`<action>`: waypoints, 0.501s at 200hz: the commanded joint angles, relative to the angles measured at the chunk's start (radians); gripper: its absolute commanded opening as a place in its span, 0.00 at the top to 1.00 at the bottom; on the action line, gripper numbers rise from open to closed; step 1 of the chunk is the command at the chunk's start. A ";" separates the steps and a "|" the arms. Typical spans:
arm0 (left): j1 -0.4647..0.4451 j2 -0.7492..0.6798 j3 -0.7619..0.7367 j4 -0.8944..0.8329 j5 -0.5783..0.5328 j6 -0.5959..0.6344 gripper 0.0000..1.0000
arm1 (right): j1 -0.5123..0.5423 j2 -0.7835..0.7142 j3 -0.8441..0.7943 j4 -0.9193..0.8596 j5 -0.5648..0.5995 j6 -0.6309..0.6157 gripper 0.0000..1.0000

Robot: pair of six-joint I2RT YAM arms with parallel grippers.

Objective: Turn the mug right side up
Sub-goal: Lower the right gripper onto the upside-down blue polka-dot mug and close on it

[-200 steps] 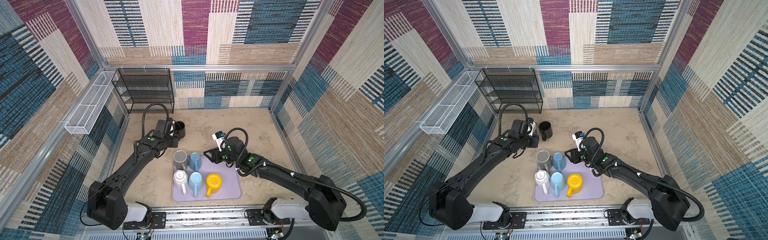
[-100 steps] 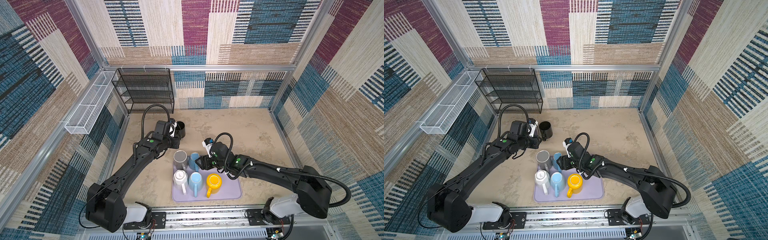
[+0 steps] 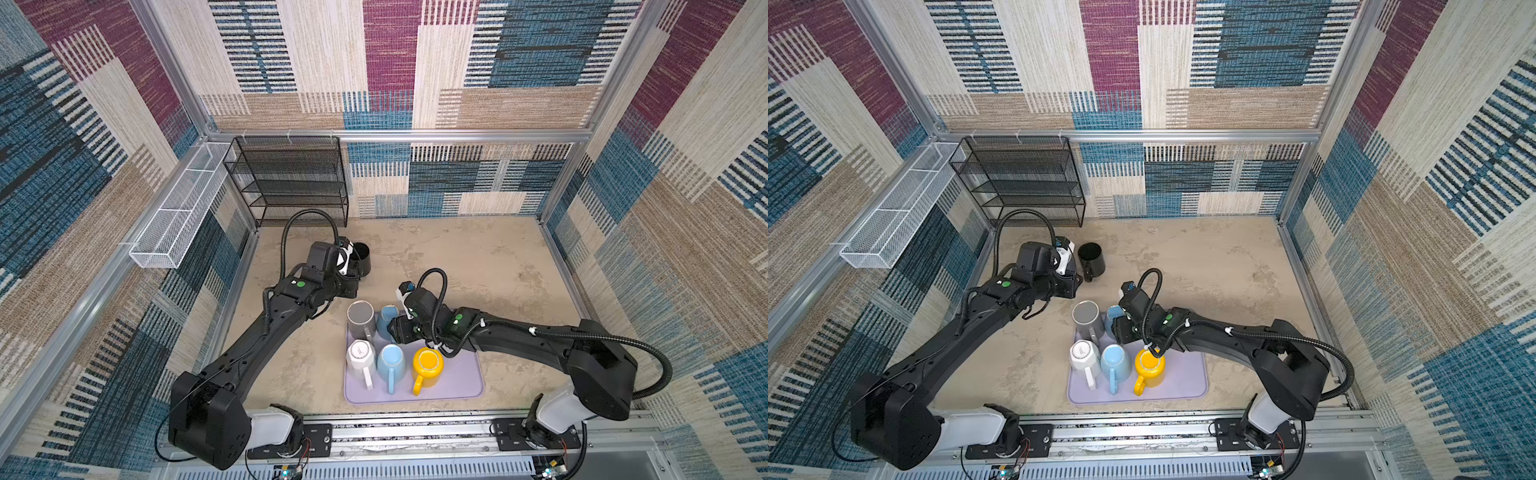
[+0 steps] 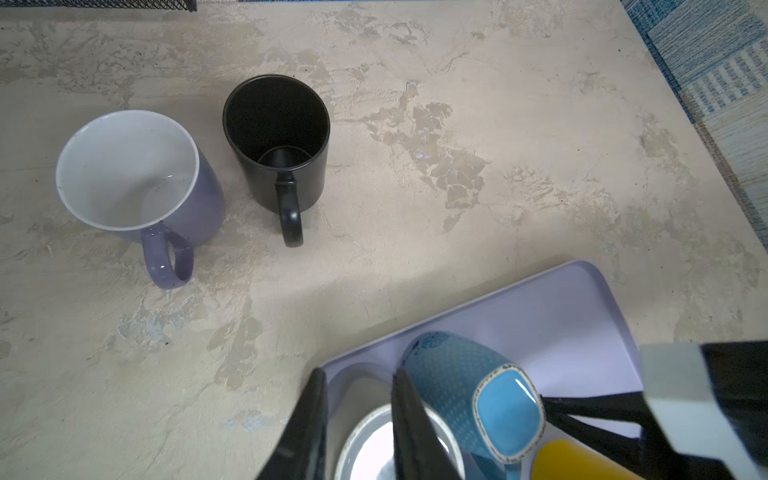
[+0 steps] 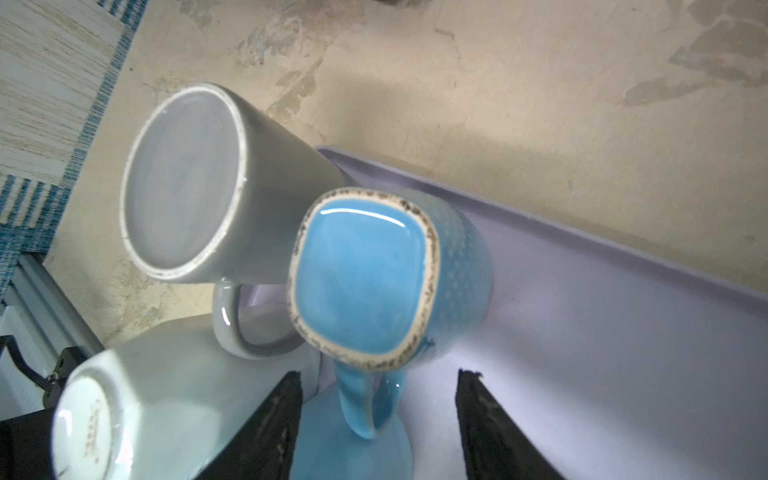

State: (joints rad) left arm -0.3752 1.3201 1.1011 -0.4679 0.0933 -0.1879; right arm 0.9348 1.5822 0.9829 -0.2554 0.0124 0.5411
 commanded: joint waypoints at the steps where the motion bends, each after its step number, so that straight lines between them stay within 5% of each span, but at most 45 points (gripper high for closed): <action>1: 0.000 -0.008 -0.004 0.006 0.016 0.024 0.75 | 0.001 0.022 0.021 -0.038 0.058 0.016 0.41; 100: -0.001 -0.030 -0.011 0.005 0.059 0.031 0.75 | -0.043 0.011 0.036 -0.141 0.167 -0.001 0.55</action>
State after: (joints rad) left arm -0.3752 1.3022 1.0950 -0.4683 0.1162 -0.1867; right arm 0.9066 1.6089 1.0210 -0.3889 0.1390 0.5484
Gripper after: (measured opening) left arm 0.247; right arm 0.456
